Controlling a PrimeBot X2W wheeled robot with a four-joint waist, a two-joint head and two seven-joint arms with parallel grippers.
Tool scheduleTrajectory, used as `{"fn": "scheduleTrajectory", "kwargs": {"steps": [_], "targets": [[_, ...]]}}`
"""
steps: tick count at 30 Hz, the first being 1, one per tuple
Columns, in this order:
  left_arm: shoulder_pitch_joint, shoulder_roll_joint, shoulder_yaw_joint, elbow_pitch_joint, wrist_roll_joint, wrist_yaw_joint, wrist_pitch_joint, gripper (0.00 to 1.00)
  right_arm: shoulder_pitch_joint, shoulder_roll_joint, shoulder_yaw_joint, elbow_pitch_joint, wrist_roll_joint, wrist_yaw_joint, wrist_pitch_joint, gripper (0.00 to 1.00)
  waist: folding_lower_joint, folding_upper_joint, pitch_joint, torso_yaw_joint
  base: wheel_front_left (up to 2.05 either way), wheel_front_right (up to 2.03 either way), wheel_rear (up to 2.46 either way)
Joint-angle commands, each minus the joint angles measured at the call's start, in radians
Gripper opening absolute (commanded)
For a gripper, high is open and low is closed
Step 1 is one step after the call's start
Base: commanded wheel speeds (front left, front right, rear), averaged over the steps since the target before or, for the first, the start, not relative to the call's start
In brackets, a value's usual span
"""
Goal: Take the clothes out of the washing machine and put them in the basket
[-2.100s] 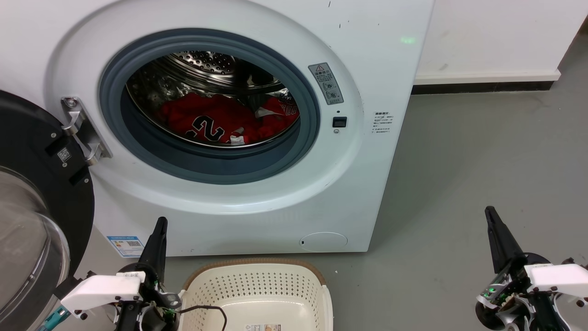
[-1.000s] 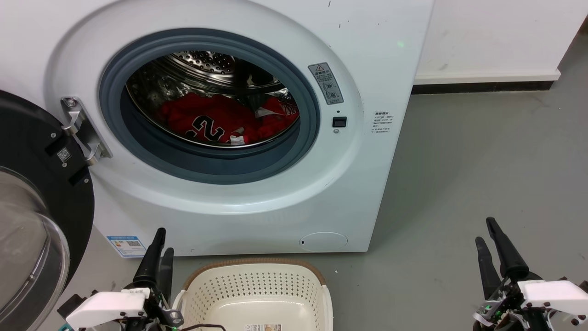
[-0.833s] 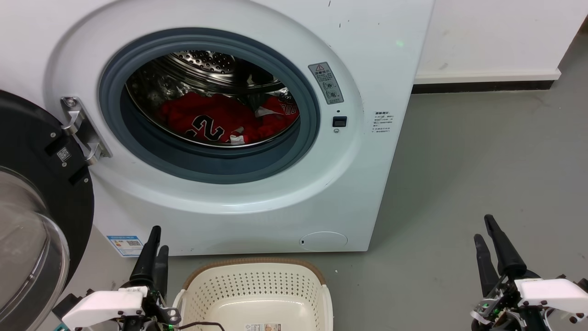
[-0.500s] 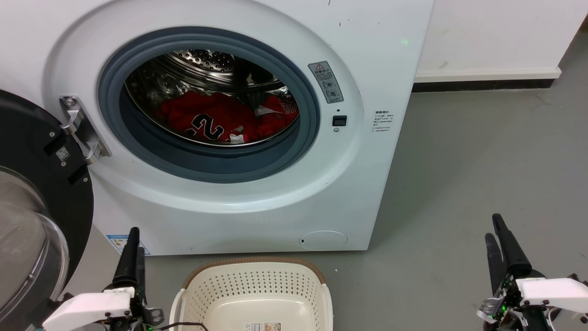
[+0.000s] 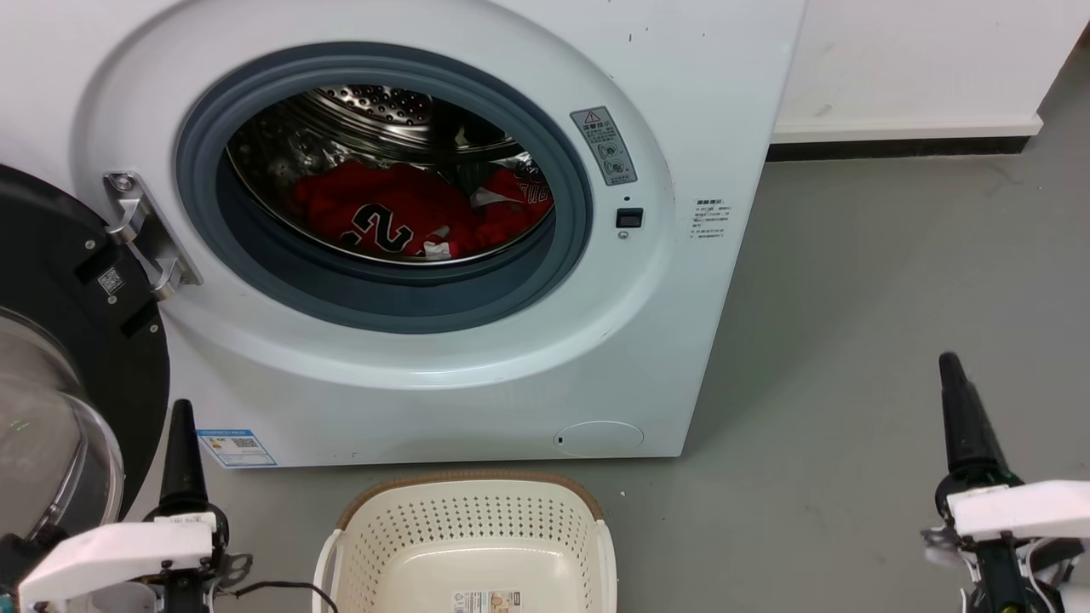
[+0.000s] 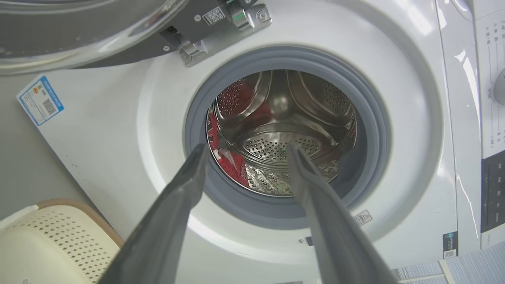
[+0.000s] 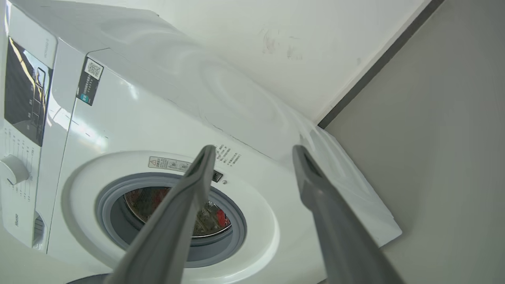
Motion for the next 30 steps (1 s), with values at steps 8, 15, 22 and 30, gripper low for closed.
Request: {"fn": "scheduleTrajectory", "kwargs": {"steps": [8, 15, 22, 30], "targets": [[-0.002, 0.003, -0.02, -0.151, 0.206, 0.116, -0.034, 1.0, -0.031, -0.004, 0.014, -0.13, -0.264, 0.0, -0.037, 1.0, 0.0, 0.0, 0.009, 0.0, 0.0, 0.0, 0.0], [0.02, 0.003, -0.085, -0.225, 0.374, 0.172, -0.055, 1.0, -0.028, -0.004, 0.06, -0.194, -0.438, 0.0, -0.058, 1.0, 0.0, 0.0, 0.014, -0.001, 0.0, 0.0, 0.0], [0.039, 0.003, -0.13, -0.274, 0.449, 0.171, -0.076, 1.0, -0.025, -0.004, 0.067, -0.228, -0.554, 0.0, -0.08, 1.0, 0.0, 0.0, 0.018, -0.003, 0.0, 0.0, 0.0], [0.041, 0.003, -0.164, -0.331, 0.596, 0.168, -0.1, 1.0, -0.009, -0.004, 0.091, -0.234, -0.662, 0.0, -0.103, 1.0, 0.0, 0.0, 0.023, -0.004, 0.0, 0.0, 0.0]]}}
